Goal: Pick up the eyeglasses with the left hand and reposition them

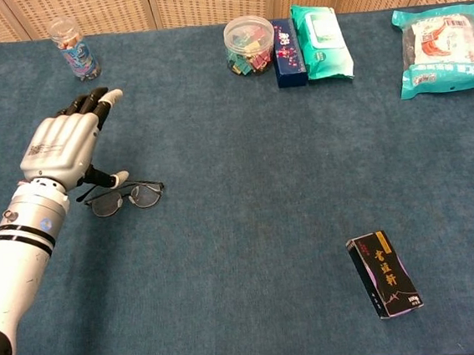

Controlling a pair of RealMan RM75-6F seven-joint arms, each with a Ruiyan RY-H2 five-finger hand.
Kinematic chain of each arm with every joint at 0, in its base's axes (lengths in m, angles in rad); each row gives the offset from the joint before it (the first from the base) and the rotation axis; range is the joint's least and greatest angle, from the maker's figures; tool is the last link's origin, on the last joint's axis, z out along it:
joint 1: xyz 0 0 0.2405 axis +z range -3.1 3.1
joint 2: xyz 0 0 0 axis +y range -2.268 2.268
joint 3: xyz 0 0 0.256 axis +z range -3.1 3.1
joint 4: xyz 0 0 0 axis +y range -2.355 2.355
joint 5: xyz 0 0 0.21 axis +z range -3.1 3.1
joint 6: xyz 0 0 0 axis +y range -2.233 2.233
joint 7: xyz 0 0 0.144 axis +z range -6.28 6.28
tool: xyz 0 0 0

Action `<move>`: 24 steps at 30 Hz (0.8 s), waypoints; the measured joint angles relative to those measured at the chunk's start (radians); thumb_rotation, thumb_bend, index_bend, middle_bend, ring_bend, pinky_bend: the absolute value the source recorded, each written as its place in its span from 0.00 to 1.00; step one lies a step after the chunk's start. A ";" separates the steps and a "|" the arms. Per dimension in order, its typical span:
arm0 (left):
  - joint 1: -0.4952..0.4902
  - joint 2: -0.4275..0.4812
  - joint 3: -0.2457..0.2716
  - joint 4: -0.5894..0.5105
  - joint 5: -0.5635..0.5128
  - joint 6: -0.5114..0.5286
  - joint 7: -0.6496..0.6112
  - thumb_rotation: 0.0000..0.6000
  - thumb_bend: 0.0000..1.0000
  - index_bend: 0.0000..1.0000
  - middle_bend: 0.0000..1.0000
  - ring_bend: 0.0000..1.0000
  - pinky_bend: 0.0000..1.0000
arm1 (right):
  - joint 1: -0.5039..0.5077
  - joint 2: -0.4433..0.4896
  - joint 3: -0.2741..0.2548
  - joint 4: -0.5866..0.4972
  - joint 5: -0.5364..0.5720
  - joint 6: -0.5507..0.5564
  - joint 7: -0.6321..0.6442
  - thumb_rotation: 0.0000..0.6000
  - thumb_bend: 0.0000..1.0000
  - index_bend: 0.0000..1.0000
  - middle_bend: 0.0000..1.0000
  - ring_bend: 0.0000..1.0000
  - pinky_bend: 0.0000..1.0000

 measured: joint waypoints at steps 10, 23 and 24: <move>-0.001 -0.010 0.030 0.090 0.071 0.002 -0.017 1.00 0.18 0.00 0.00 0.00 0.14 | 0.004 -0.002 0.000 -0.004 0.001 -0.007 -0.006 1.00 0.00 0.44 0.32 0.20 0.33; 0.004 -0.022 0.073 0.206 0.179 0.016 -0.024 1.00 0.18 0.00 0.00 0.00 0.14 | 0.008 -0.003 -0.001 -0.008 0.001 -0.013 -0.011 1.00 0.00 0.44 0.32 0.20 0.33; 0.004 -0.022 0.077 0.217 0.192 0.018 -0.026 1.00 0.18 0.00 0.00 0.00 0.14 | 0.008 -0.003 -0.001 -0.008 0.001 -0.013 -0.012 1.00 0.00 0.44 0.32 0.20 0.33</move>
